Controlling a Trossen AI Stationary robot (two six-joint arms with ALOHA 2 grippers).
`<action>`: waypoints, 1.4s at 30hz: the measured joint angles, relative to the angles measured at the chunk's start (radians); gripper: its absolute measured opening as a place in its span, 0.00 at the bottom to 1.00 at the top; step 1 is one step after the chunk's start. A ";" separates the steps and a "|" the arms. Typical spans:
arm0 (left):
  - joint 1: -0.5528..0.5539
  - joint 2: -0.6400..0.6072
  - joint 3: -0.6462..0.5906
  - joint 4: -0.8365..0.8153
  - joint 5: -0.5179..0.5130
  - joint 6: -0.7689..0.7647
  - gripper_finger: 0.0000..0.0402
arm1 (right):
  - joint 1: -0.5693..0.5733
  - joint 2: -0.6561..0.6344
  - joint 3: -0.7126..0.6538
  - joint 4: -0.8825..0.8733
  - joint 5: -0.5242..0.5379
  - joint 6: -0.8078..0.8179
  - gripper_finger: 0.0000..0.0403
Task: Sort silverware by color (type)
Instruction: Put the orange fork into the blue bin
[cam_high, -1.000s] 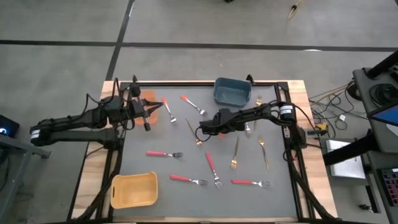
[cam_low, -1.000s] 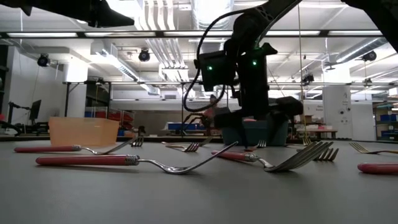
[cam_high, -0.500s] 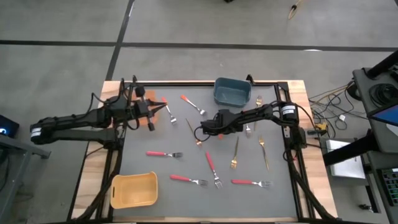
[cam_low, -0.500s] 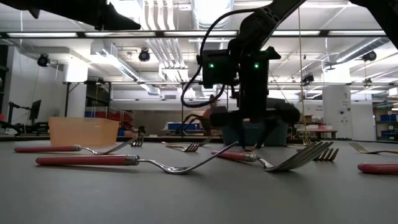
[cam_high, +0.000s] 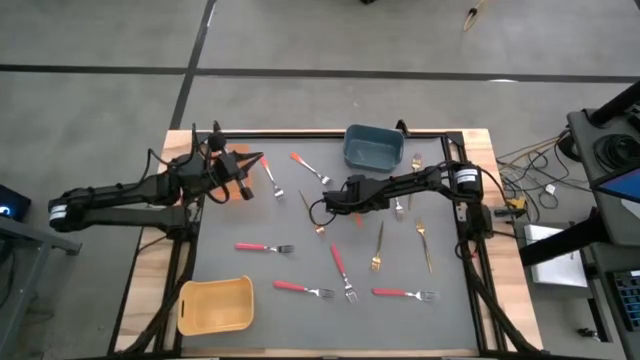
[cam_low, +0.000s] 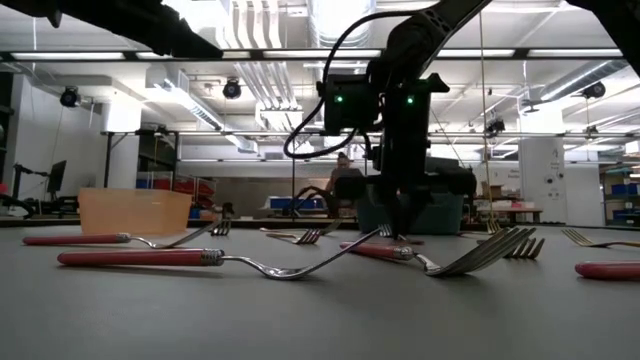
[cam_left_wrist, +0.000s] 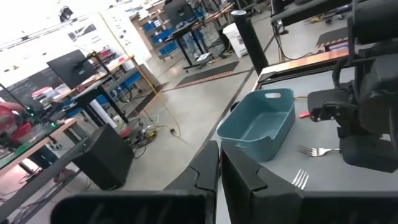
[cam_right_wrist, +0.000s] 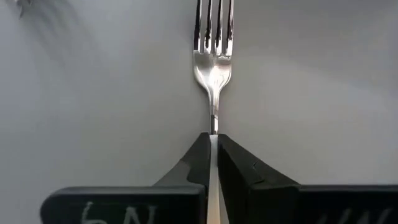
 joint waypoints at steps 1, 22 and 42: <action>0.000 0.000 0.000 0.000 0.000 0.000 0.00 | 0.000 -0.002 0.000 0.000 -0.007 -0.001 0.03; 0.000 -0.006 0.000 0.000 -0.001 -0.001 0.00 | 0.007 -0.248 0.029 -0.006 -0.104 -0.736 0.02; 0.000 -0.008 0.000 0.014 -0.001 -0.001 0.00 | -0.243 -0.310 0.256 -0.169 -0.167 -1.759 0.02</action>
